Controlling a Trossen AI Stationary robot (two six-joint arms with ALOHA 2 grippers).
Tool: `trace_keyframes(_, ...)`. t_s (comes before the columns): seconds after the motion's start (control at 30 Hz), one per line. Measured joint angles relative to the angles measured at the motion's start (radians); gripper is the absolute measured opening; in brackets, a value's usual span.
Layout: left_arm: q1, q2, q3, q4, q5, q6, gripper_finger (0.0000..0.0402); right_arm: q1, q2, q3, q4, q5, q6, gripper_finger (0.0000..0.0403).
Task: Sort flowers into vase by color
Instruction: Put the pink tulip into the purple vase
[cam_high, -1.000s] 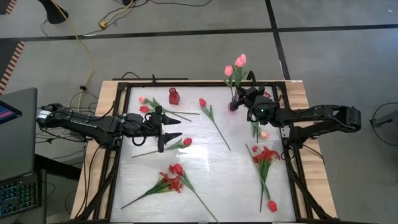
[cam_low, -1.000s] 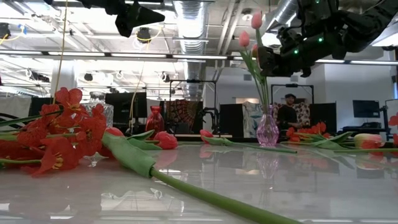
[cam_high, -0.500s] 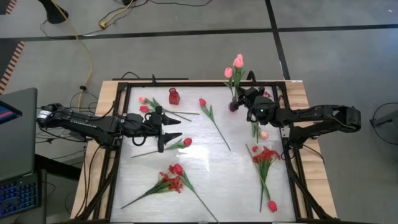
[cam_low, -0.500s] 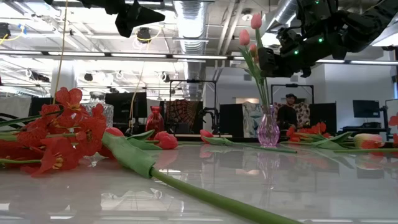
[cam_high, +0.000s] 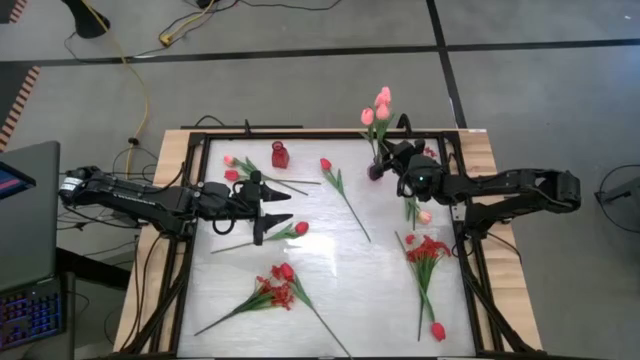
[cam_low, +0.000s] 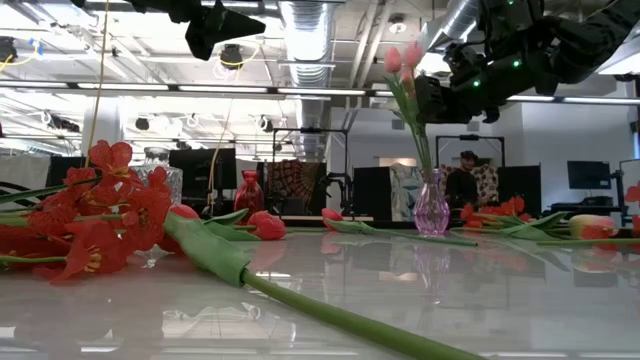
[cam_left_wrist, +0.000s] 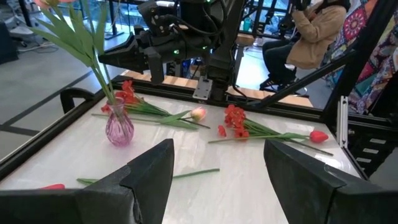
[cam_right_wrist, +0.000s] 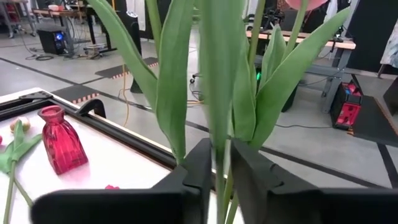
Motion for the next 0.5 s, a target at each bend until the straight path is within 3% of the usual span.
trace_keyframes(0.27, 0.000, 0.000, 0.000, -0.001, 0.000, 0.007, 0.0237, 0.003, 0.000, 0.000, 0.000, 0.000, -0.006, 0.0177)
trace_keyframes(0.5, 0.000, 0.000, 0.000, -0.018, 0.001, 0.007, 0.0237, 0.032, -0.042, 0.026, -0.103, 0.000, -0.071, 0.0212)
